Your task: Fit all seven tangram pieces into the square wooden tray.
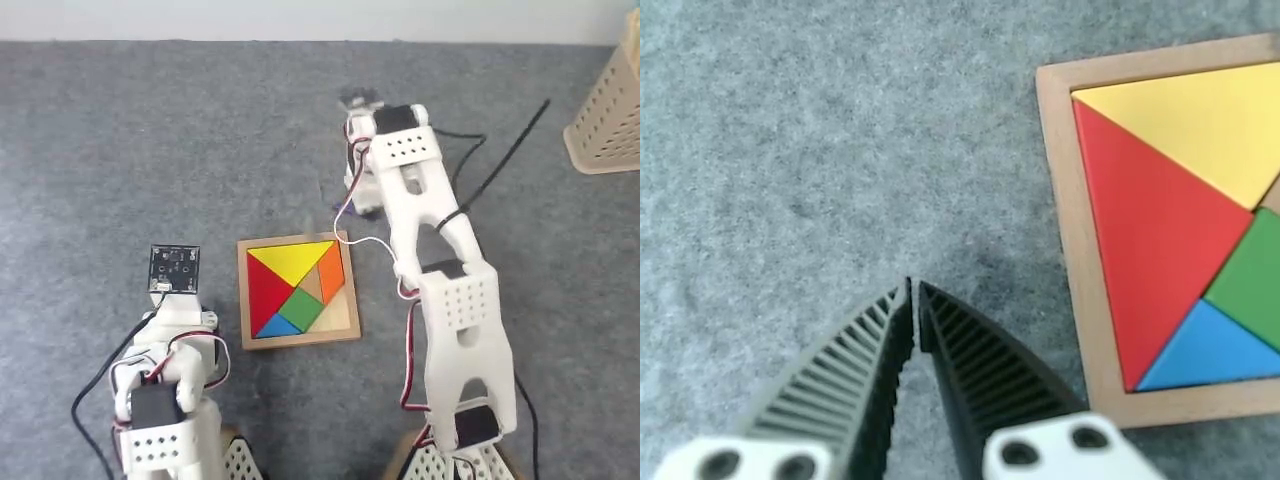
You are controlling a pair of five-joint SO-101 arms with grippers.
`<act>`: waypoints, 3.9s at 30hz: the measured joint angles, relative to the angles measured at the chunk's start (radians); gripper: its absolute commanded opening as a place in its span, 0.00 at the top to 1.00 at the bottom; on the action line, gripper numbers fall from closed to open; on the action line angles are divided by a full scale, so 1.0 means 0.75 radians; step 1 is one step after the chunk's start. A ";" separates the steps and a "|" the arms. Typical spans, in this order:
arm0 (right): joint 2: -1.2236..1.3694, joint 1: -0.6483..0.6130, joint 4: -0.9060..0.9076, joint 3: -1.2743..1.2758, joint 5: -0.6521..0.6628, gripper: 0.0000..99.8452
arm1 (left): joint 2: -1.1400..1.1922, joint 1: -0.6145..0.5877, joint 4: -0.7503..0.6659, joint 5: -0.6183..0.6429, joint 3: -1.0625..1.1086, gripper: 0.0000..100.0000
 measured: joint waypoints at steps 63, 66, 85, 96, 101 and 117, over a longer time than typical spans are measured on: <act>-0.544 -0.059 -0.632 1.135 -1.268 0.83 | 0.000 0.000 0.000 0.000 0.000 0.99; -0.522 -0.043 -0.632 1.119 -1.268 0.83 | 0.000 0.000 0.000 0.000 0.000 0.99; -0.372 -0.037 -0.321 0.927 -1.381 0.75 | 0.000 0.000 0.000 0.000 0.000 0.99; -0.370 -0.035 -0.319 0.919 -1.369 0.78 | 0.000 0.000 0.000 0.000 0.000 0.99; -0.317 -0.029 -0.317 0.919 -1.270 0.90 | 0.000 0.000 0.000 0.000 0.000 0.99; -0.323 0.016 -0.209 0.886 -0.994 0.97 | 0.000 0.000 0.000 0.000 0.000 0.99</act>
